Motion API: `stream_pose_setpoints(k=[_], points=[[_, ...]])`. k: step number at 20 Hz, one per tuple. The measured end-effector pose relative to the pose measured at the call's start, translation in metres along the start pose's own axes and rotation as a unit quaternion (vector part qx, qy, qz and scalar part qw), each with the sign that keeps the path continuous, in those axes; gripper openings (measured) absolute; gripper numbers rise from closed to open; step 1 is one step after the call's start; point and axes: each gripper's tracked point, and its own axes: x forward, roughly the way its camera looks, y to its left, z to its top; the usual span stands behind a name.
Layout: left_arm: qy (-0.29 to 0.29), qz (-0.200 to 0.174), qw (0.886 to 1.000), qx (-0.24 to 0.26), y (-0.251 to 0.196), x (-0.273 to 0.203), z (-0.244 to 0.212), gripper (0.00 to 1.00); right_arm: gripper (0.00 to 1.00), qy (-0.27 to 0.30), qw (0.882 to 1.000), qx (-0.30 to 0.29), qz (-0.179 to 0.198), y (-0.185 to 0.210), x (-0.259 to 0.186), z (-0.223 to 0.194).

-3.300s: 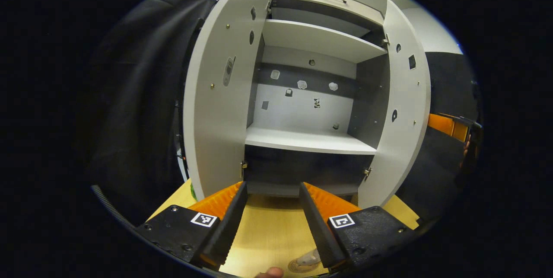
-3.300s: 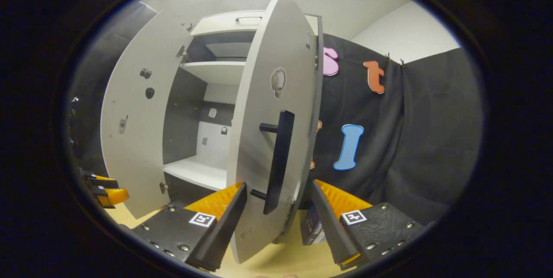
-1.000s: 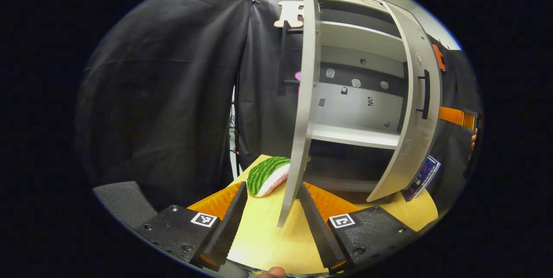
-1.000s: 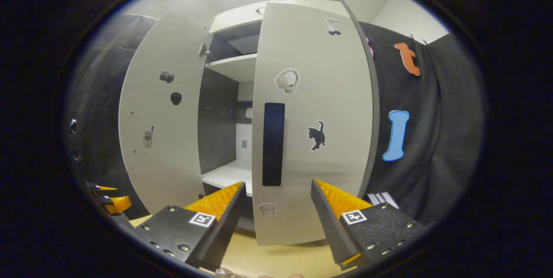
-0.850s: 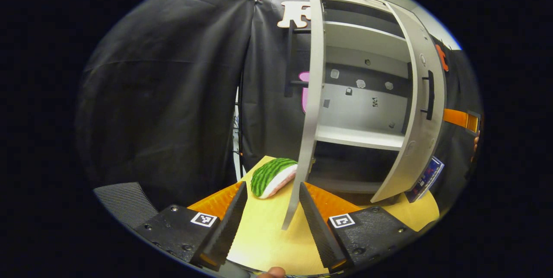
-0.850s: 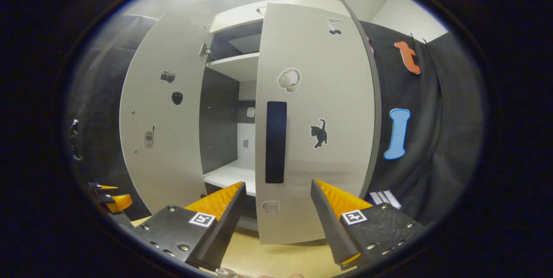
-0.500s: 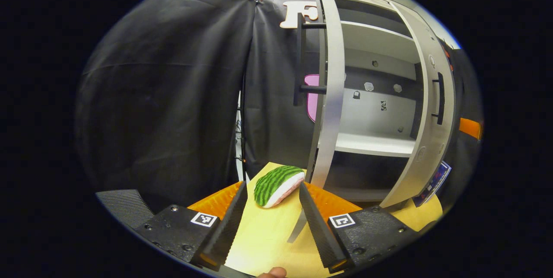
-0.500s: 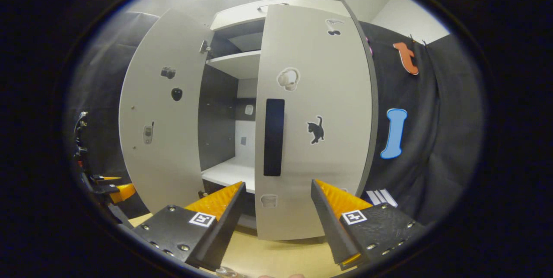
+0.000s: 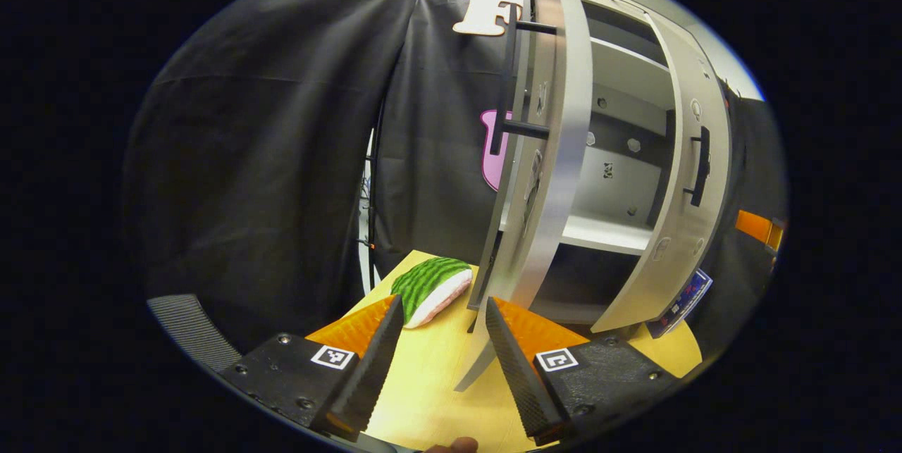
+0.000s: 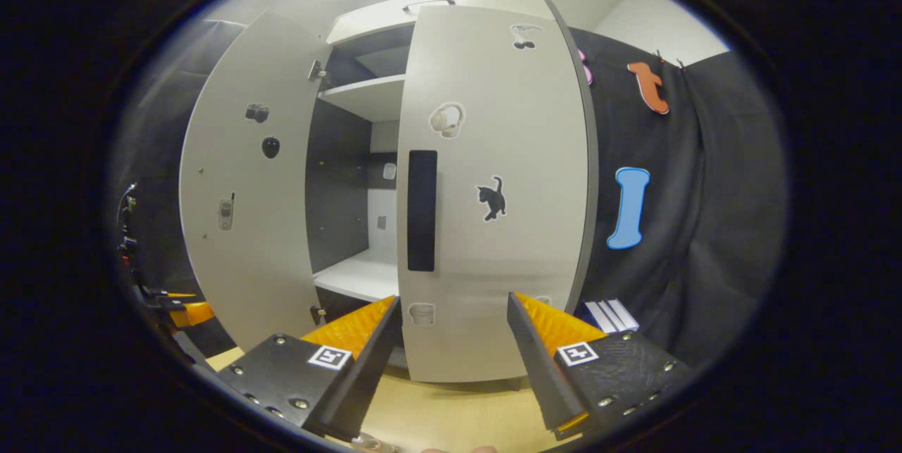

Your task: Grasp the bottle in the cabinet with the left hand and place it on the coaster, then close the right door with the right hand and the left door with the left hand.

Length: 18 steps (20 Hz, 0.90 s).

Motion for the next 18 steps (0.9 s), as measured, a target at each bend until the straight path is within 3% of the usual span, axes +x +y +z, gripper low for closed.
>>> stream_pose_setpoints(k=[5,13,18], points=[[0.009,-0.047,0.999,0.005,-0.019,-0.003,-0.002,0.79,0.88,0.008,1.0,-0.006,-0.001,-0.004,-0.001,-0.005],[0.014,-0.129,0.991,0.044,-0.092,0.004,-0.01,0.78,0.89,0.006,1.0,-0.007,-0.012,-0.016,-0.01,-0.005],[0.002,-0.145,0.987,0.069,-0.121,0.014,-0.002,0.78,0.88,0.007,0.999,-0.006,-0.038,-0.039,-0.021,-0.007]])
